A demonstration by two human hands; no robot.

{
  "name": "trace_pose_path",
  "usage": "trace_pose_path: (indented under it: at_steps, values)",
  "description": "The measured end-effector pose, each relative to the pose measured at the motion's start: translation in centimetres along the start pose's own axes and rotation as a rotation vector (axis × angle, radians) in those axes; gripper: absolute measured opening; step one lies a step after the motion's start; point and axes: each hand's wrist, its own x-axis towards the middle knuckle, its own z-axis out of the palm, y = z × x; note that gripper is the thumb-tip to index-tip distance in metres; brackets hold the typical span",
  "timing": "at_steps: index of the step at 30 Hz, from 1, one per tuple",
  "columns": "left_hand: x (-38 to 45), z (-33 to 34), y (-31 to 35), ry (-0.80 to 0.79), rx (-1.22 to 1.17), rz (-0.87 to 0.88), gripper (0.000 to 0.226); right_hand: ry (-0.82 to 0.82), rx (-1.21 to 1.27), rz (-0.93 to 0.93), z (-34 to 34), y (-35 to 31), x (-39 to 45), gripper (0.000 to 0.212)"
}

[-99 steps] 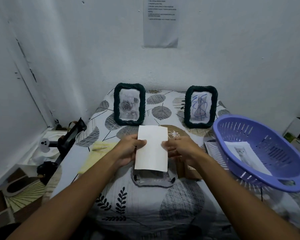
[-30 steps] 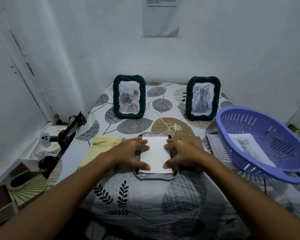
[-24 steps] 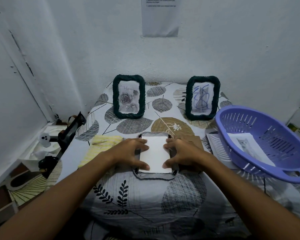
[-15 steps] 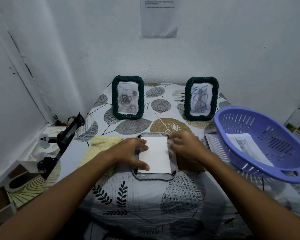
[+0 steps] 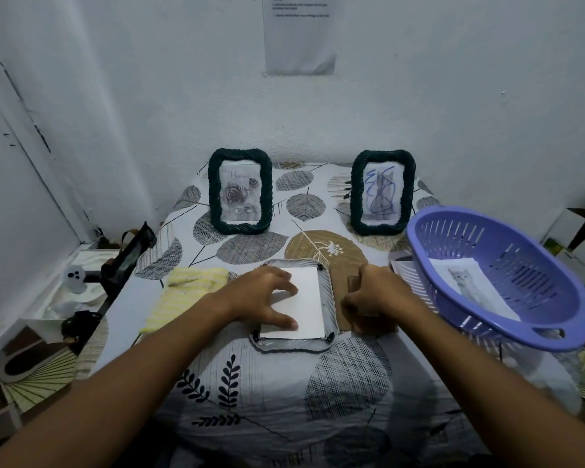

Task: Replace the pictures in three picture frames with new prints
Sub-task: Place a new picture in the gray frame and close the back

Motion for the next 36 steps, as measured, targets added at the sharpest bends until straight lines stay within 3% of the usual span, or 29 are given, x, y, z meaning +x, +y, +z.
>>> trace_pose_path:
  at_steps: [5, 9, 16, 20, 24, 27, 30, 36]
  values:
    - [0.0, -0.1, 0.2, -0.022, 0.022, -0.004, 0.072, -0.045, 0.155, 0.043, -0.1, 0.1, 0.4, 0.033]
    - [-0.1, -0.2, 0.3, -0.024, 0.034, -0.001, 0.072, 0.036, 0.254, 0.041, -0.2, 0.4, 1.1, 0.021]
    - [-0.1, -0.3, 0.4, -0.026, 0.026, 0.008, 0.075, 0.183, 0.33, -0.042, -1.1, 0.2, 1.8, 0.019]
    - [-0.2, -0.3, 0.3, -0.012, 0.014, 0.012, 0.078, 0.168, 0.331, -0.142, -1.7, -1.1, 1.4, 0.028]
    - [-0.6, -0.8, -0.2, 0.095, -0.059, -0.025, 0.071, 0.1, 0.348, -0.231, -1.8, -3.0, 0.8, 0.032]
    - [-0.9, -1.2, -1.1, 0.268, -0.128, -0.107, 0.045, 0.062, 0.369, -0.242, -1.3, -4.6, 0.4, 0.044]
    - [-1.2, -1.2, -2.1, 0.427, -0.209, -0.279, 0.028, 0.019, 0.336, -0.234, -0.4, -6.0, 0.1, 0.031]
    - [-1.3, -0.6, -2.8, 0.476, -0.331, -0.464, 0.023, -0.011, 0.297, -0.208, 1.7, -8.1, -0.1, 0.027]
